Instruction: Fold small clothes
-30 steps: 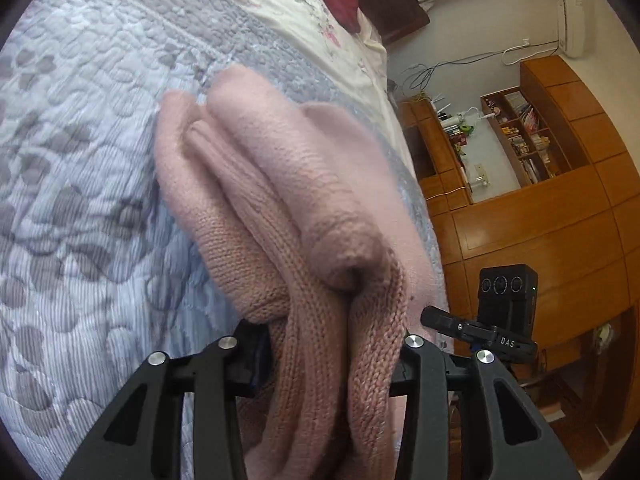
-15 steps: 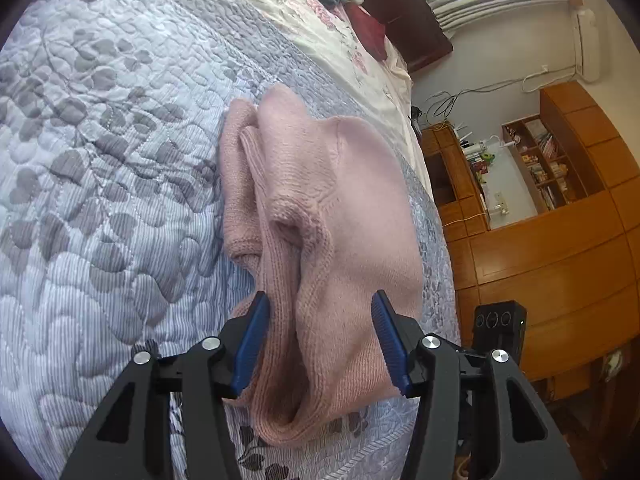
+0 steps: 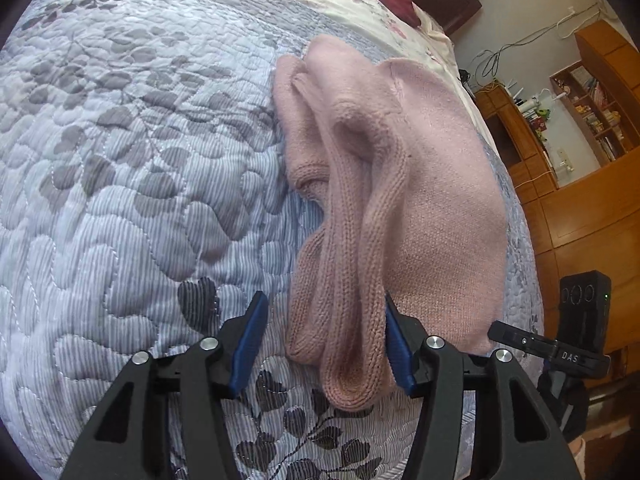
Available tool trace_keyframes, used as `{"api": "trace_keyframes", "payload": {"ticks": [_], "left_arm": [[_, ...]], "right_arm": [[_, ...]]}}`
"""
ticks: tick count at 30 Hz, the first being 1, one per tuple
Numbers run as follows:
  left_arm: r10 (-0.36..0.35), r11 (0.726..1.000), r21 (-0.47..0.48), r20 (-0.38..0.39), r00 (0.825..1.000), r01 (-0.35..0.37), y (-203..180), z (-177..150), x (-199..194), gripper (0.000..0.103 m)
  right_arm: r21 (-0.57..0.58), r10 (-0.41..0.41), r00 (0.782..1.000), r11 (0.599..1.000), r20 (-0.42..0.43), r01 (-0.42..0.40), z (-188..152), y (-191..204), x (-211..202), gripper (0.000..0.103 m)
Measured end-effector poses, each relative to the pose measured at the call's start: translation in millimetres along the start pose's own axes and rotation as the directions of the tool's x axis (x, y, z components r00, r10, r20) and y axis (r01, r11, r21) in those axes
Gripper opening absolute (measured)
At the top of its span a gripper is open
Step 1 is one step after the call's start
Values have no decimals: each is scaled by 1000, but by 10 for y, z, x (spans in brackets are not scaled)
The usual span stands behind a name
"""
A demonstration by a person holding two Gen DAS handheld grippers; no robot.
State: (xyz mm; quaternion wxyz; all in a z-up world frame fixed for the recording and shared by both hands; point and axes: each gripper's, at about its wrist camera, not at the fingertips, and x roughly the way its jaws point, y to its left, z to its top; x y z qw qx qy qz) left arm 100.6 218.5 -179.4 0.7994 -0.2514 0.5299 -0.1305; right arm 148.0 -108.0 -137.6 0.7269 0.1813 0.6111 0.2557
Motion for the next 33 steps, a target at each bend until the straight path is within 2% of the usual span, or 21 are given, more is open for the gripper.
{"api": "trace_keyframes", "payload": {"ticks": [4,6,8,9,10,11,13,17,18,21,27,31,33], "left_arm": [[17,999,27,6,1000,-17,-7,-32,5,57],[24,1000,12,-2,1000,-24,-20,-35,-32,56],[47,999,17,-3,999,-47,-76,-54,-112,56],[63,998,27,2,998,-63,-118,-74,-169,55],[81,996,39,6,997,-81,-161,-100,-230,56],[96,994,48,7,995,-96,-207,-126,-289,59],[118,991,65,15,993,-119,-288,-189,-415,65],[194,975,106,43,980,-198,-443,-355,-652,80],[209,971,108,48,977,-213,-467,-397,-702,80],[244,963,107,50,968,-249,-543,-486,-834,82],[350,924,139,69,934,-356,-707,-661,-1041,87],[389,901,168,88,917,-399,-834,-759,-1147,87],[408,891,175,96,908,-419,-888,-800,-1188,87]], "right_arm": [[22,-36,999,999,-25,37,18,1,85,25],[18,-46,999,999,-15,46,11,67,32,29],[-11,-81,997,997,8,81,-45,163,-79,37],[-24,-108,994,994,16,108,-86,180,-161,50],[-42,-141,990,989,30,142,-124,227,-218,56],[-64,-178,983,982,45,180,-161,290,-264,58],[-97,-238,969,965,69,244,-250,384,-340,71],[-107,-282,953,950,111,294,-439,504,-532,81],[-105,-295,948,946,118,307,-485,537,-560,83],[-96,-327,935,935,137,341,-607,622,-641,86],[-81,-382,907,913,178,401,-790,765,-840,91],[-62,-407,892,903,197,426,-888,860,-967,92],[-52,-439,877,888,197,456,-928,916,-1017,92]]}}
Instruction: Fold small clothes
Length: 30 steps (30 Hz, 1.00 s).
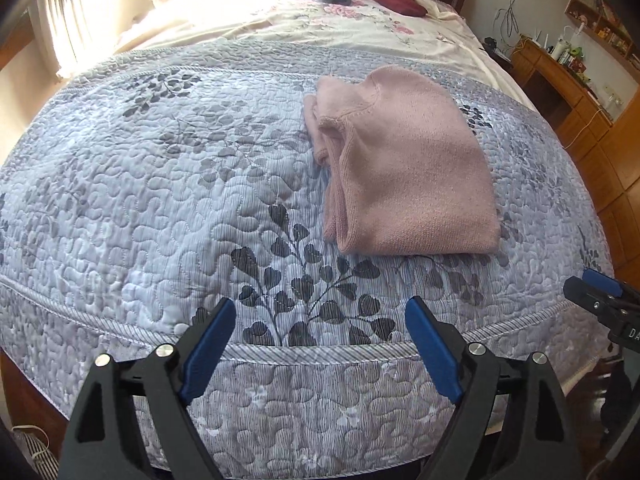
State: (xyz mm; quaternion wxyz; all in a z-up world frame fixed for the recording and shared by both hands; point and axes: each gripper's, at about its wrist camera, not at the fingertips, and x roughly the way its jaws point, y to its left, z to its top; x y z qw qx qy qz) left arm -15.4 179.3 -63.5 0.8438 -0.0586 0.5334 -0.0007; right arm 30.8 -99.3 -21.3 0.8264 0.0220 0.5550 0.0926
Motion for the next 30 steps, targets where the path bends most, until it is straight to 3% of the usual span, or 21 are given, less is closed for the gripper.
{"api": "trace_keyframes", "payload": {"ticks": [13,22,30], "left_arm": [[45,999,-8,37,998,-45,-32,-166,-367,87],[77,997,11,77,994,-78,-79,-229,-606,87],[101,994,34,98,990,-105,-184,-250,-744,87]], "right_arm": [[-34,-120,991,992,53,122,-157,349,-426,97],[-44,-155,983,986,101,160,-227,494,-662,98],[-29,-137,985,990,109,141,-247,500,-783,98]]}}
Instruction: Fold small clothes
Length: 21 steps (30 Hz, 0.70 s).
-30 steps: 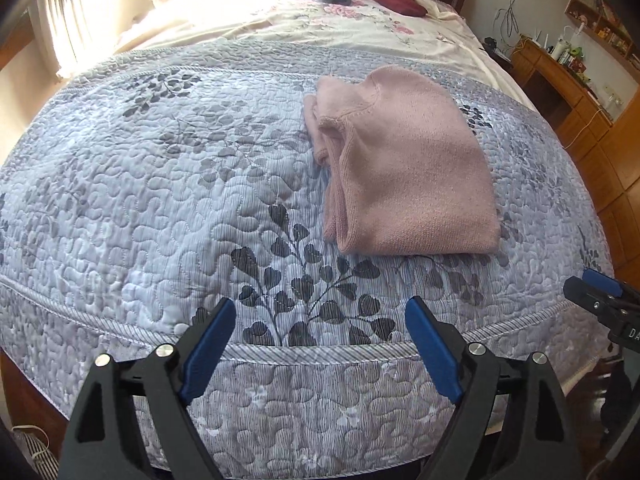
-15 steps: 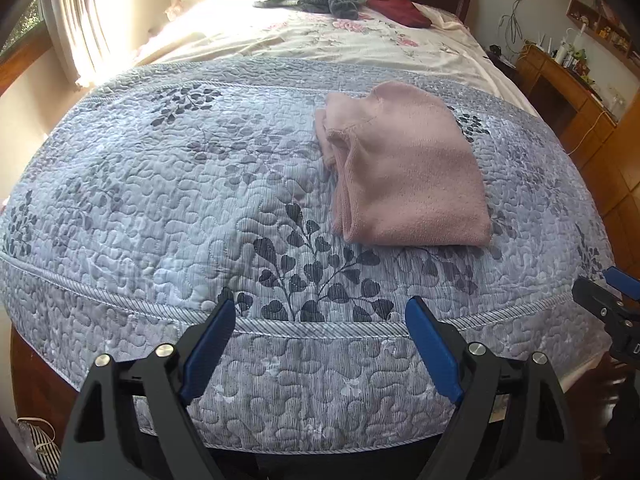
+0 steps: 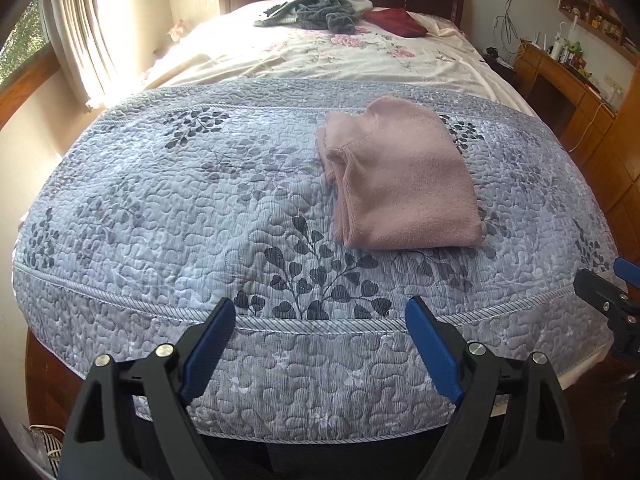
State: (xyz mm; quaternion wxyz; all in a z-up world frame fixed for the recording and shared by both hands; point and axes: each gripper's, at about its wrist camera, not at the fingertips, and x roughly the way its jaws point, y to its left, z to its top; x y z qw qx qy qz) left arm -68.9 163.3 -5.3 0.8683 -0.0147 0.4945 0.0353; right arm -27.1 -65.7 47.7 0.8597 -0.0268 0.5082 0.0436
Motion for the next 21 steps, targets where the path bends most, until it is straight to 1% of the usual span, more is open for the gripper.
{"api": "trace_keyframes", "payload": {"ticks": [6,11,17,21], "left_arm": [[4,1000,19,6,1000,-4,-77,2,-43,87],[7,1000,27,2,1000,-7,-96,11,-31,87],[14,999,29,-1,1000,-14,-94,10,-7,87],[13,999,30,-4,1000,-13,-97,5,3,87]], "right_arm": [[14,10,1000,1000,-4,-10,10,-39,-20,99],[17,1,1000,1000,-11,-1,10,-47,7,99],[23,-12,1000,1000,-23,13,23,-86,52,99],[33,-44,999,998,-29,45,22,-120,85,100]]}}
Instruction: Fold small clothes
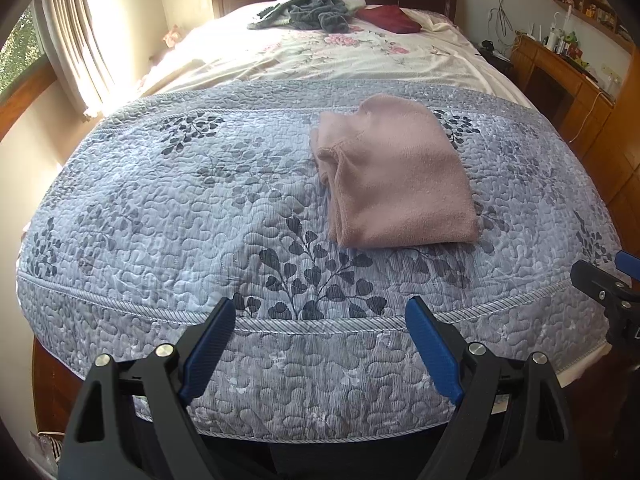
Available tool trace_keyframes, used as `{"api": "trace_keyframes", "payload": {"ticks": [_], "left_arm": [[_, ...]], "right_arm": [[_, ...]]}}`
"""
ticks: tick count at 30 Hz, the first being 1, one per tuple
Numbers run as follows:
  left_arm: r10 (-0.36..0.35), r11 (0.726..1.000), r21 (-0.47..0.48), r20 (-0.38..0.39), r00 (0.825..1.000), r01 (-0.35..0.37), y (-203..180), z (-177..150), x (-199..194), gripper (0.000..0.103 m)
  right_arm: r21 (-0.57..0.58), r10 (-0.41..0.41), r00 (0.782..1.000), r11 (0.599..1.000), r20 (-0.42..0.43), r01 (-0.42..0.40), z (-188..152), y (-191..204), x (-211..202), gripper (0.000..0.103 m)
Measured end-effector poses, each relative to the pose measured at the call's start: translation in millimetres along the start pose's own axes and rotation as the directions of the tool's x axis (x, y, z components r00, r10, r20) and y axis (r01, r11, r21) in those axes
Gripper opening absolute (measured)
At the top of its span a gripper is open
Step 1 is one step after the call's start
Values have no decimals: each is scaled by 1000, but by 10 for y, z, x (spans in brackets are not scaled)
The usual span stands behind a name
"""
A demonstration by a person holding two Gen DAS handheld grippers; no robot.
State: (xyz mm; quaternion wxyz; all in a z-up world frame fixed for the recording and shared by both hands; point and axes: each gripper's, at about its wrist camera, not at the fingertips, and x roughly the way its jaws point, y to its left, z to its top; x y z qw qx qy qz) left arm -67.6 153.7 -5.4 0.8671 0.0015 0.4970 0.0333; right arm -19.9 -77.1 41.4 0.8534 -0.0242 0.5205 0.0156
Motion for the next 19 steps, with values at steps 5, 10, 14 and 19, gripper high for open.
{"api": "trace_keyframes", "payload": {"ticks": [5,10,14,19], "left_arm": [[-2,1000,0,-4,1000,2,11,-7,22,87],[-1,1000,-7,-7,1000,1,36,-9,45,87],[-3,1000,-7,-5,1000,3,35,-5,41,87],[-3,1000,-2,2,1000,3,30,-2,25,87]], "right_arm": [[13,-44,999,999,-16,45,4,-51,81,100],[6,-51,998,999,-25,51,-13,-41,109,100],[18,-23,999,1000,-34,24,-2,-51,104,100],[18,-32,999,999,-28,32,18,-58,78,100]]}}
